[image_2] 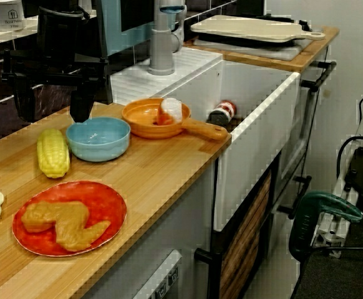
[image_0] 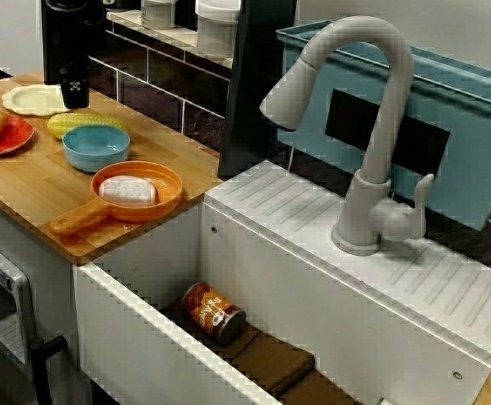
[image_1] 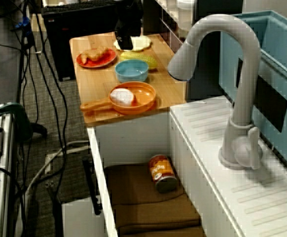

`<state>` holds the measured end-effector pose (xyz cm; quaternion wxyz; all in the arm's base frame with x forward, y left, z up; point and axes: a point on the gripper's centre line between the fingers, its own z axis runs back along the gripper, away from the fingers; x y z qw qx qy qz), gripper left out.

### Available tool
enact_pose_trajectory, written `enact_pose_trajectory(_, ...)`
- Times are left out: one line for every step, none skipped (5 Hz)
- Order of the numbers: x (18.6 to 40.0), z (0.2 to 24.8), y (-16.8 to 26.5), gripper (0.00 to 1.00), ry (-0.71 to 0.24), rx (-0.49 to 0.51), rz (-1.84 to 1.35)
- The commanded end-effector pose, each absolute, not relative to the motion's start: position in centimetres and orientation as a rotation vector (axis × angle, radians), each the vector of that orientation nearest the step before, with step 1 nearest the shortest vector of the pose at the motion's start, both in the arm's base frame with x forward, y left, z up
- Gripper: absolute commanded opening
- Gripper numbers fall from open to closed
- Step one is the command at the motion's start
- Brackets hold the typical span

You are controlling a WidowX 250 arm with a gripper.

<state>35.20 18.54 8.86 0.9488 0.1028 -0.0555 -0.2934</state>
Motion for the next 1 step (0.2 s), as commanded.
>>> enact_pose_trajectory(35.09,10.31,20.54,1.0,-0.117,0.259,-0.63)
